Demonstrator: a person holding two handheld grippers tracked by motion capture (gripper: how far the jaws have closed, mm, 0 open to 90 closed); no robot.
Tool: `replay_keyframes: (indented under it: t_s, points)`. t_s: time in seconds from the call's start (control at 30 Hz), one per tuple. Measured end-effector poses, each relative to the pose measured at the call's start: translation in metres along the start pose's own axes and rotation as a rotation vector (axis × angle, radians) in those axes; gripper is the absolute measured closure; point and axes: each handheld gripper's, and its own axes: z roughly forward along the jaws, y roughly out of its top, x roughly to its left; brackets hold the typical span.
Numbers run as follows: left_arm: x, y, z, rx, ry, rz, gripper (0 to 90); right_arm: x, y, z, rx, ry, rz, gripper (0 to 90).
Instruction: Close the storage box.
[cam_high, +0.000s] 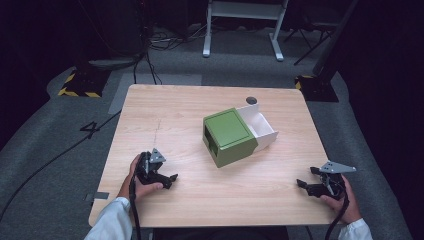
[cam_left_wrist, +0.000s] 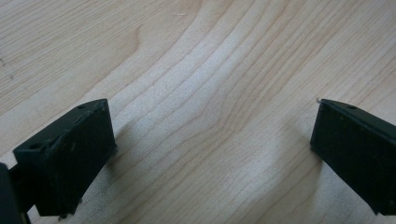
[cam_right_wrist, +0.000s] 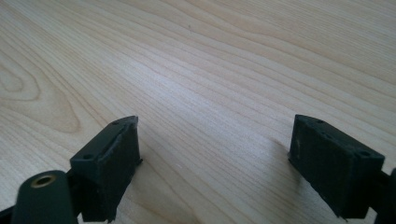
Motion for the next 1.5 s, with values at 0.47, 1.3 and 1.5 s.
replay_keyframes:
  t_s: [0.47, 1.3, 1.5]
  points:
    - [-0.012, -0.003, -0.003, -0.001, -0.021, 0.023, 0.2, -0.008, 0.007, -0.001, -0.039, 0.003, 0.018, 24.1]
    - [-0.012, -0.003, -0.002, -0.002, -0.031, 0.033, 0.1, -0.032, 0.150, 0.027, -0.135, -0.048, -0.037, 36.4]
    - [-0.012, -0.003, -0.002, -0.002, -0.030, 0.033, 0.1, -0.034, 0.165, 0.039, -0.142, -0.028, -0.021, 37.4]
